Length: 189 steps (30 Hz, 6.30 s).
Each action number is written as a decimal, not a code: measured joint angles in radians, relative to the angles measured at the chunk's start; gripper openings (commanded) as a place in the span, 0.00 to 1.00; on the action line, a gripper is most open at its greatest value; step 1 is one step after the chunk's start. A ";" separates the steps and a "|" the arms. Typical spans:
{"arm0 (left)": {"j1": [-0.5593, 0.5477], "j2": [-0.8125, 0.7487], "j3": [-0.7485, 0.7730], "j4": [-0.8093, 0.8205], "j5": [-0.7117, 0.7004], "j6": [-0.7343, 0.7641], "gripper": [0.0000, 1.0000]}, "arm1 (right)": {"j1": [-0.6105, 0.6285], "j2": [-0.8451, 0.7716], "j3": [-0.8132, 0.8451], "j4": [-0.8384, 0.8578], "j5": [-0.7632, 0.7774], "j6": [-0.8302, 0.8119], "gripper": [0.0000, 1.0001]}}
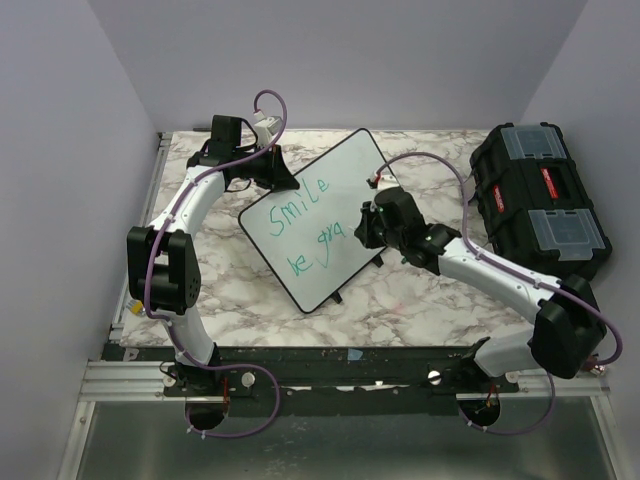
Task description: Write a sentence on the whiteboard
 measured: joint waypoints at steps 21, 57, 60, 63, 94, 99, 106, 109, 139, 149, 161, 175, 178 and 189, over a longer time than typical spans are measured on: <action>0.000 0.000 0.000 0.000 0.002 0.000 0.00 | 0.000 0.083 0.082 0.031 0.022 0.000 0.01; 0.002 0.000 0.000 -0.002 0.002 0.001 0.00 | 0.000 0.117 0.101 0.044 0.066 -0.020 0.01; 0.002 0.000 0.000 -0.002 0.002 0.001 0.00 | 0.000 0.129 0.122 0.034 0.089 -0.024 0.01; 0.002 0.000 0.000 -0.002 0.003 0.001 0.00 | 0.000 0.135 0.136 0.024 0.101 -0.026 0.01; 0.008 0.000 -0.002 -0.007 0.010 -0.002 0.00 | 0.000 0.188 0.229 0.016 0.067 -0.027 0.01; 0.009 0.000 -0.003 -0.007 0.010 -0.002 0.00 | 0.000 0.171 0.194 0.040 0.067 -0.027 0.01; 0.009 0.000 -0.003 -0.007 0.010 -0.003 0.00 | 0.000 0.129 0.123 0.038 0.057 -0.019 0.01; 0.009 0.000 -0.003 -0.006 0.010 -0.005 0.00 | 0.000 0.116 0.107 0.031 0.045 -0.019 0.01; 0.009 0.000 -0.003 -0.006 0.010 -0.006 0.00 | 0.000 0.105 0.122 -0.028 0.103 -0.037 0.01; 0.009 0.000 -0.003 -0.006 0.011 -0.006 0.00 | 0.000 0.104 0.139 -0.031 0.124 -0.047 0.01; 0.009 0.000 -0.003 -0.006 0.011 -0.006 0.00 | 0.000 0.116 0.139 -0.029 0.124 -0.047 0.01; 0.011 0.000 -0.003 -0.008 0.011 -0.006 0.00 | 0.000 0.138 0.136 -0.021 0.127 -0.046 0.01; 0.011 0.000 -0.003 -0.009 0.011 -0.006 0.00 | 0.000 0.138 0.132 -0.015 0.134 -0.046 0.01; 0.012 0.000 -0.003 -0.010 0.011 -0.006 0.00 | -0.008 0.144 0.130 -0.010 0.170 -0.046 0.01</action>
